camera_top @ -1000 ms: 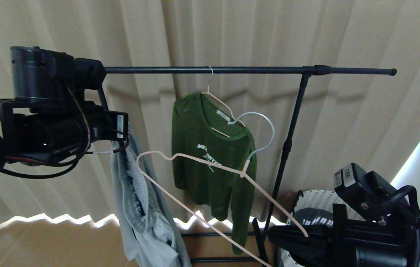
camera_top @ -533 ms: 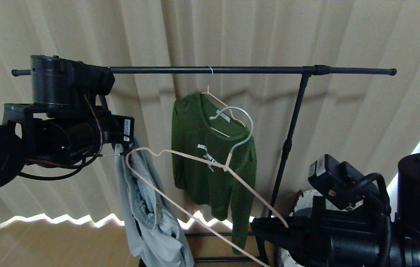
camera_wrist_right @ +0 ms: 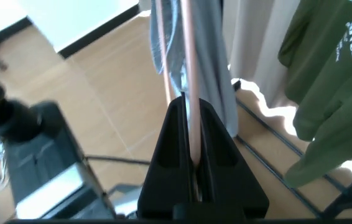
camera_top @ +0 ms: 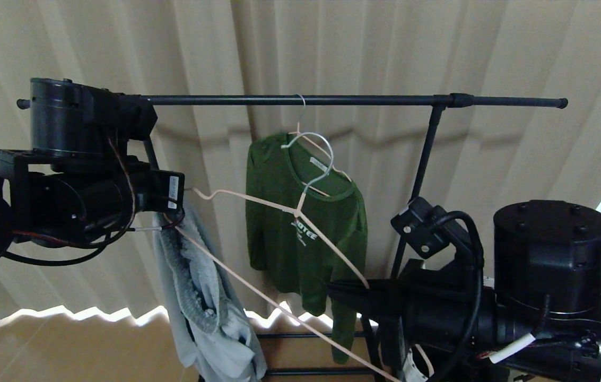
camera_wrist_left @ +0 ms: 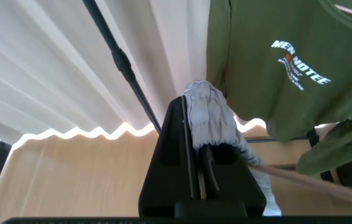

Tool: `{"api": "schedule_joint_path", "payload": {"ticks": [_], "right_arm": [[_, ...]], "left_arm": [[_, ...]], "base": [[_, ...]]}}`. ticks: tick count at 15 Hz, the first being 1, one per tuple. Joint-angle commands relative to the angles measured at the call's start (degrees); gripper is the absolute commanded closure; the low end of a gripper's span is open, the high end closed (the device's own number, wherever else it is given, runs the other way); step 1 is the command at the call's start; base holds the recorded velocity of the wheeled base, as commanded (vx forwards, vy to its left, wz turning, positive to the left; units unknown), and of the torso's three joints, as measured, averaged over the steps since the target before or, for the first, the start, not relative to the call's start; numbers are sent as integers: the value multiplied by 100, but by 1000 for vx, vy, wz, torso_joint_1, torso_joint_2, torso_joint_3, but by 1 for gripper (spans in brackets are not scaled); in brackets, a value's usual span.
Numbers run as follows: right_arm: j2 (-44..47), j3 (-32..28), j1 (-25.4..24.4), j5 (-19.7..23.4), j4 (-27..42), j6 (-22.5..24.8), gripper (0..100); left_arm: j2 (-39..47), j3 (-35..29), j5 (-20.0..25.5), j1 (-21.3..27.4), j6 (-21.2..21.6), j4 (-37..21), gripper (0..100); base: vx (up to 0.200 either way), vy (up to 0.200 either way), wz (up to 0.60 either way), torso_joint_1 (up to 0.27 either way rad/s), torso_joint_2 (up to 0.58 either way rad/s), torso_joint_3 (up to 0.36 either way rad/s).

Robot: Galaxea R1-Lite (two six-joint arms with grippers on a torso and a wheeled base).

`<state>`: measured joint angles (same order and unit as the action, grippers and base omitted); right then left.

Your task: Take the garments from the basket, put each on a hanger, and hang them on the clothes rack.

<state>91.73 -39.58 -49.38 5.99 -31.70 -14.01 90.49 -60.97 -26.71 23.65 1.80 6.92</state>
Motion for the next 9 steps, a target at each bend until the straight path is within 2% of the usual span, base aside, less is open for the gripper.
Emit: {"api": "schedule_joint_path", "payload": {"ticks": [1,7,9], "right_arm": [[354,-146,-10,-18,-118,-164,100],[547,-252,-159,-36,-74,-225,100],[477,-287,-230,-203,-30,-656,100]], "left_arm": [[-49,6,-1,17,-22,2,100],[-31,-144,-1,-71,-119,-16,100],[-31,-144,-71,-247,-93,-24,100]], "base": [[0,0,0,0,0,0],[0,0,0,0,0,0],[0,0,0,0,0,0]]}}
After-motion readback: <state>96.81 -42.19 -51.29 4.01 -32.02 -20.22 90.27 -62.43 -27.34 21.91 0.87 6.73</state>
